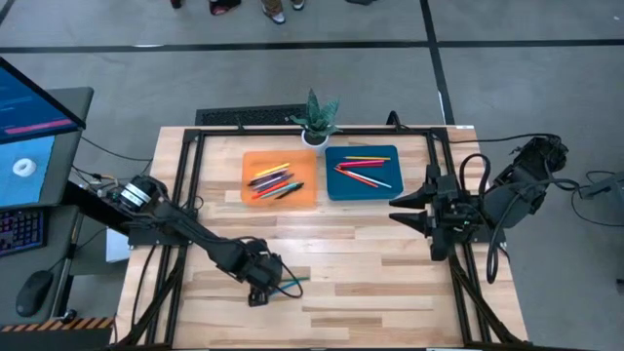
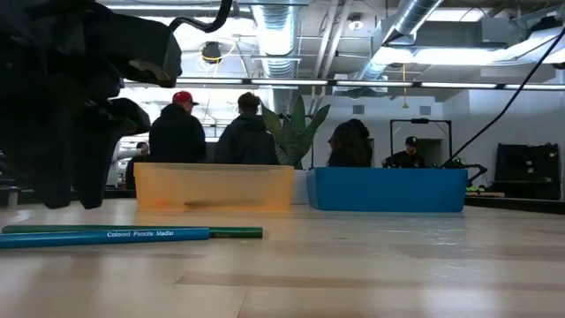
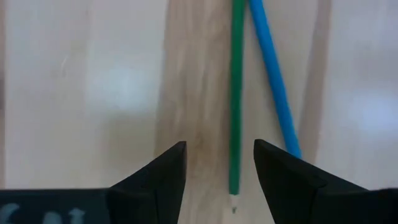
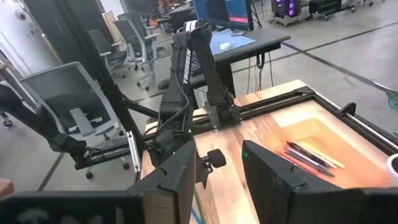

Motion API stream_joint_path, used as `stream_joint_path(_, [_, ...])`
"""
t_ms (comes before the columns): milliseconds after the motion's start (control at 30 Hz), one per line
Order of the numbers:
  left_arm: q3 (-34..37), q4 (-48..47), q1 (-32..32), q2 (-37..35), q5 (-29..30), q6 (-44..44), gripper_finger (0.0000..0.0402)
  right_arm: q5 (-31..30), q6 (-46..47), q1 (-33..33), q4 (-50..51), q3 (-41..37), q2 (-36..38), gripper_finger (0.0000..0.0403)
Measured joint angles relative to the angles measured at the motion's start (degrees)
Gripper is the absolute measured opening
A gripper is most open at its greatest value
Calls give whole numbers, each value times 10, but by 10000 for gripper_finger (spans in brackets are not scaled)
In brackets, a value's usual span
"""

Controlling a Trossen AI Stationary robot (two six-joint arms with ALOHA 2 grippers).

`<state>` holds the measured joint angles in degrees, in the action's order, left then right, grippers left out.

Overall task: Sort pens & pencils
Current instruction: Put the green pencil into the blue bin

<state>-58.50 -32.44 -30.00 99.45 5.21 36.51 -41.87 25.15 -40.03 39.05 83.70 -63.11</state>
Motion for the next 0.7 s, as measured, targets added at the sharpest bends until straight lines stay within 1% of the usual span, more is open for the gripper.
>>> stream_joint_path(167, [-1,8,-1,13,-11,-10,173,0,0,0,1,0,0,151])
stream_joint_path(267, [-1,19,0,31,-31,-23,161,0,0,0,2,0,0,151])
stream_joint_path(400, [-10,3,2,44,-31,-29,138,0,0,0,5,0,0,149])
stream_joint_path(500, [-13,-12,6,45,-30,-31,106,0,0,0,5,0,0,148])
stream_joint_path(667, [-12,-24,13,46,-45,-31,20,0,0,0,6,0,0,147])
stream_joint_path(700, [-12,-24,13,46,-45,-31,12,0,0,0,6,0,0,147])
